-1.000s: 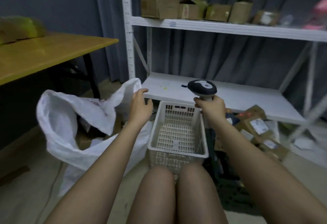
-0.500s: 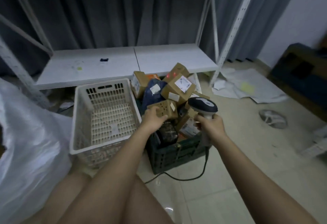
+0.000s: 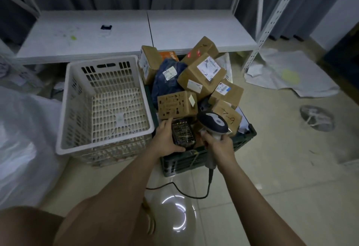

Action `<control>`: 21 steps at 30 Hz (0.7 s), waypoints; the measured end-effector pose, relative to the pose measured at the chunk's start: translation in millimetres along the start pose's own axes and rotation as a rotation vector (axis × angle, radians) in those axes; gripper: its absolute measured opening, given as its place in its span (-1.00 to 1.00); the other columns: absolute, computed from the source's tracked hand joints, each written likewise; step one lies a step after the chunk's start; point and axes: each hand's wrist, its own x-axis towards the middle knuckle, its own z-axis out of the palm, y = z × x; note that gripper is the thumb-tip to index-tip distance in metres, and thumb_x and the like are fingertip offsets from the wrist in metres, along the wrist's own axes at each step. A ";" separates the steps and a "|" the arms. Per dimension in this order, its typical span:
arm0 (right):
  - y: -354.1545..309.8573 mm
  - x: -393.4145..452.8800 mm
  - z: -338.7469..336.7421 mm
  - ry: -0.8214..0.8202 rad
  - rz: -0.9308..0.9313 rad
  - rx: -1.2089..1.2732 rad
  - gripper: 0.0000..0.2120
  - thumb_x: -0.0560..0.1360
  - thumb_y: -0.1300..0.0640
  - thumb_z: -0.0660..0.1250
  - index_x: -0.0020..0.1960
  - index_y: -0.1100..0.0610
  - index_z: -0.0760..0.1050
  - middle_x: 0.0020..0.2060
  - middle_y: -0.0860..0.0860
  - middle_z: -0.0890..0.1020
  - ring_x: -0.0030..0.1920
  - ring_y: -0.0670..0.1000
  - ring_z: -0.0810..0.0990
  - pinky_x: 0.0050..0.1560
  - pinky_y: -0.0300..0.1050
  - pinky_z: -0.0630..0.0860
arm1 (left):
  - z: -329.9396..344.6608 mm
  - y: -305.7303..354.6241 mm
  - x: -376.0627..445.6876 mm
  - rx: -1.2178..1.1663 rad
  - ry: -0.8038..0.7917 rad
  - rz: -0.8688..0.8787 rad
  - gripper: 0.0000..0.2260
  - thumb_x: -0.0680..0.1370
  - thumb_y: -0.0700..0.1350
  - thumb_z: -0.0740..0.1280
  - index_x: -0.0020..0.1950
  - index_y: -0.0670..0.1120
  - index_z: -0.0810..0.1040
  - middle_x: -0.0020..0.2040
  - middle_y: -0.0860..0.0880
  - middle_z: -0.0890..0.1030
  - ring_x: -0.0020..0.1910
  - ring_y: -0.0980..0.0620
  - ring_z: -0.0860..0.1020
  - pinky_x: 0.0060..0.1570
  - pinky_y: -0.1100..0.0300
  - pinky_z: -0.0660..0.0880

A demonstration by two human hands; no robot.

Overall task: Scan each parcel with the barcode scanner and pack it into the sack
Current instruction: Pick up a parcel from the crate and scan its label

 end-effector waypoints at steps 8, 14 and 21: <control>-13.6 -11.4 -4.3 0.041 -0.072 0.234 -0.63 0.50 0.16 0.42 0.29 0.15 0.48 0.01 -0.06 0.64 -0.03 -0.12 0.63 -0.05 -0.27 0.55 | -64.0 37.2 -37.8 -0.351 0.430 -0.073 -0.07 0.20 0.16 0.60 0.43 0.03 0.17 0.36 0.00 0.25 0.36 0.02 0.26 0.33 0.09 0.33; -28.1 -34.4 5.6 -0.104 -0.211 0.146 -0.67 0.39 0.20 0.53 0.05 -0.07 0.51 -0.04 -0.19 0.63 0.01 -0.18 0.59 0.07 -0.21 0.53 | -93.2 11.6 -62.1 -1.094 0.483 -0.461 -0.15 0.26 0.35 0.48 0.40 -0.06 0.35 0.24 -0.06 0.55 0.06 0.03 0.59 -0.09 0.12 0.61; -22.4 -40.1 23.3 -0.198 -0.275 -0.198 -0.41 0.33 0.11 0.59 0.29 0.14 0.47 0.15 0.00 0.62 0.15 -0.01 0.57 0.16 -0.03 0.52 | -82.6 -7.4 -81.4 -1.031 0.320 -0.701 -0.24 0.33 0.50 0.25 0.22 -0.08 0.50 0.02 -0.10 0.64 -0.08 -0.03 0.60 -0.38 0.17 0.52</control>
